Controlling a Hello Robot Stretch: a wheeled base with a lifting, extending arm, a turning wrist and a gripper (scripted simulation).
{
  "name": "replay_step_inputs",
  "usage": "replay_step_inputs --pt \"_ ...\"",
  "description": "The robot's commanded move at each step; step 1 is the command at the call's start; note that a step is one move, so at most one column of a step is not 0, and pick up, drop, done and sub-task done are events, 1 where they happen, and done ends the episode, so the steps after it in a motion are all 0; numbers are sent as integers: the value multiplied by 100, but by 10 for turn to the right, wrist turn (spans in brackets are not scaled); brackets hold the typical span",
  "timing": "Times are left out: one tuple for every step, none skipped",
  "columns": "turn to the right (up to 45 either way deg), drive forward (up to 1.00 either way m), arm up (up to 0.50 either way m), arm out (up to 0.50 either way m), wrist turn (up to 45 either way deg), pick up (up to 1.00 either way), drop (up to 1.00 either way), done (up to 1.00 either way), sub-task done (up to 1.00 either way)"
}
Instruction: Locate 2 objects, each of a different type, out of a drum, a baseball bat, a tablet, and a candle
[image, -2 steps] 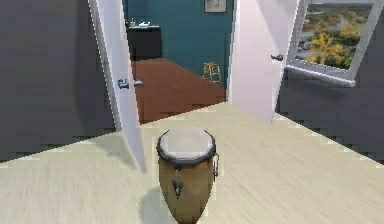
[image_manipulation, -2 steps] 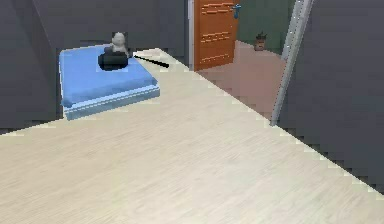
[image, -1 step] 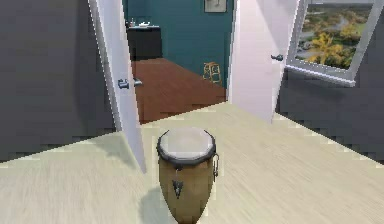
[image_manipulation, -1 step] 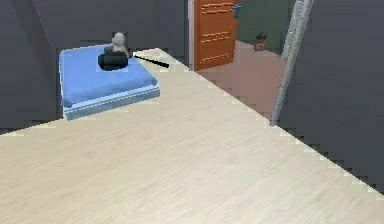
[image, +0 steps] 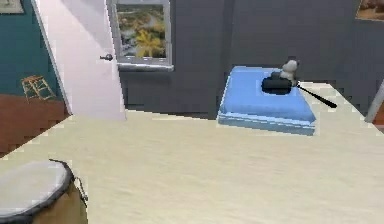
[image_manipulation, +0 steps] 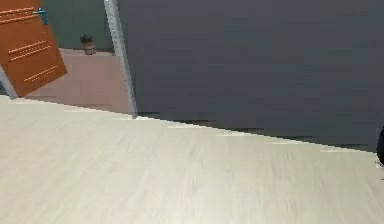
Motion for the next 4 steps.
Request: replay_step_inputs --pt "450 0 0 0 0 0 0 0 0" --pt "0 100 0 0 0 0 0 0 0" --pt "0 100 0 0 0 0 0 0 0" --pt "60 0 0 0 0 0 0 0 0"
